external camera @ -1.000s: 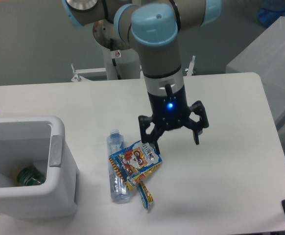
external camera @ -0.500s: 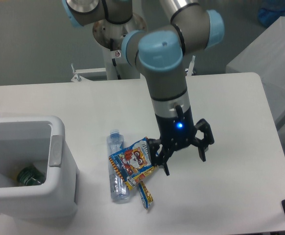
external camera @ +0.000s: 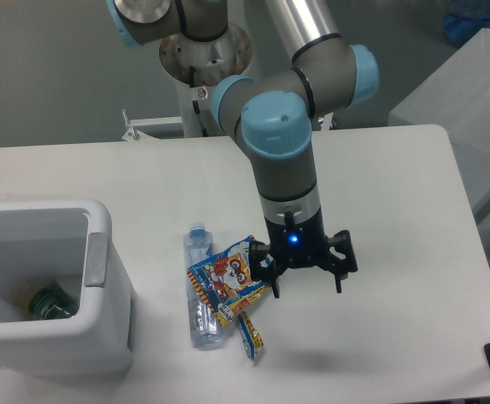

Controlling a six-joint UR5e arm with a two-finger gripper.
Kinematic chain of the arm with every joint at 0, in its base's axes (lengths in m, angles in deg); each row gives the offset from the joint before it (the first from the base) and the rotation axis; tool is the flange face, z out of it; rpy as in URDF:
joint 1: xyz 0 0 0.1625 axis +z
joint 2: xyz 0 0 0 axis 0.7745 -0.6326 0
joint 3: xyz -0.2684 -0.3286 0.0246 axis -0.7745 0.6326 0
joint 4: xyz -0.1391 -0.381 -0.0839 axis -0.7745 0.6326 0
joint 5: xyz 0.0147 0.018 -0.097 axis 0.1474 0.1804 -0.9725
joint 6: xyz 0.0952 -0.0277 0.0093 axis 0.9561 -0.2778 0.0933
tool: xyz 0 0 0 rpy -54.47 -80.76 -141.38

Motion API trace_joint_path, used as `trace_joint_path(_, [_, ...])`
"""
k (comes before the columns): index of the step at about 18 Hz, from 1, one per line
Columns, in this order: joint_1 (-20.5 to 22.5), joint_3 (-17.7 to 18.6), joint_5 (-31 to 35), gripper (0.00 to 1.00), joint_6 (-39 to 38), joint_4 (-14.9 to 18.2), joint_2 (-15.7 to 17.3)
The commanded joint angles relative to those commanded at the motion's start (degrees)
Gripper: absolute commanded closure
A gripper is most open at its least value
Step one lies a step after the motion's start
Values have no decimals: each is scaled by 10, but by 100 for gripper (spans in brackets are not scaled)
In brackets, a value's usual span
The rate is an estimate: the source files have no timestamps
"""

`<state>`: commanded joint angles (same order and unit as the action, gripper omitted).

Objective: Place the trash in the trash can
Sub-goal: 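Lower the gripper onto the snack wrapper beside the bottle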

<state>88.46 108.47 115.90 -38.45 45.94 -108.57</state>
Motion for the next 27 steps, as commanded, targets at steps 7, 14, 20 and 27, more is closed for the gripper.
trace_joint_path(7, [16,95,26,0,267,-2,4])
trace_joint_path(14, [19,147,23,0,378,-1,24])
trace_joint_path(20, [8,194,12,0,351,-4,38])
trace_joint_path(27, [-27,194,3,0,225,-7,27])
